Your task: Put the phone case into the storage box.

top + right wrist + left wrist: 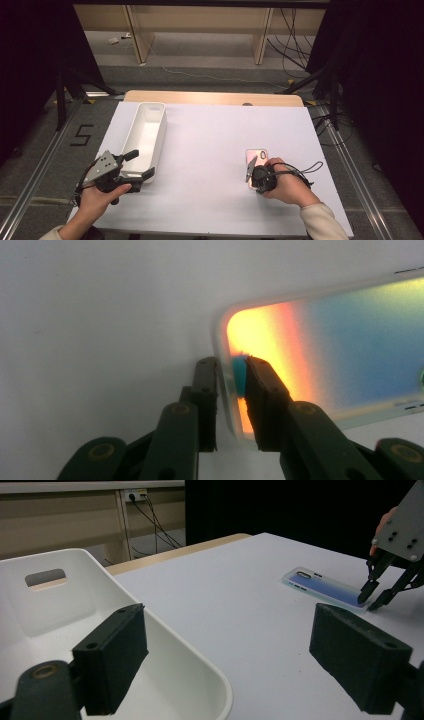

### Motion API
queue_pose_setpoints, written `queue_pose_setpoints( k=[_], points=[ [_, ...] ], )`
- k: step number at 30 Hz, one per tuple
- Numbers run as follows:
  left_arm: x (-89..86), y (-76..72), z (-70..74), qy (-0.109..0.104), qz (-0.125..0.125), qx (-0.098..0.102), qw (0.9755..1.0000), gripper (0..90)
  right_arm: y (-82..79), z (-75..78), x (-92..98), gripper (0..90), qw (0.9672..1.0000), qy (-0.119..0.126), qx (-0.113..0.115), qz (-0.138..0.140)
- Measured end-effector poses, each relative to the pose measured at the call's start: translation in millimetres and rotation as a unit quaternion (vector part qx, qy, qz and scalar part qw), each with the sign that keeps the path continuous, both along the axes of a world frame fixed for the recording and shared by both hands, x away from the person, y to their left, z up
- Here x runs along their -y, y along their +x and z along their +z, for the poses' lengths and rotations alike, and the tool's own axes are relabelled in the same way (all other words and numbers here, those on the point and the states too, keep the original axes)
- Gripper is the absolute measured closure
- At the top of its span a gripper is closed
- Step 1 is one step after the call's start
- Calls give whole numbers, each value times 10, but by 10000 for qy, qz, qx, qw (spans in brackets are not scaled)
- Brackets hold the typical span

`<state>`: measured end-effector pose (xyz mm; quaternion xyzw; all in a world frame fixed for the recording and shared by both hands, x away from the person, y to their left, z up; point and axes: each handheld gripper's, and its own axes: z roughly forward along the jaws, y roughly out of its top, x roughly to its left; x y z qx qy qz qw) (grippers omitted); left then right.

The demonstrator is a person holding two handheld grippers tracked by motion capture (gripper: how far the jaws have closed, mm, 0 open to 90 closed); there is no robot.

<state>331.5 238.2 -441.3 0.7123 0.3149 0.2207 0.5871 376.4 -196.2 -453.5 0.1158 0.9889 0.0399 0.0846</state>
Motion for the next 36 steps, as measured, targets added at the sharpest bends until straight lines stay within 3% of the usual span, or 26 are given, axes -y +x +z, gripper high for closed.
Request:
queue_pose_setpoints(
  k=[14, 36],
  points=[
    [4, -7, -1, -7, -5, -22, 10000, 145, -6, -1, -17, 833, 9999, -54, -2, 140],
    [3, -9, 0, -15, -9, -25, 10000, 146, -14, -1, -27, 872, 9996, -99, 37, 246]
  ],
)
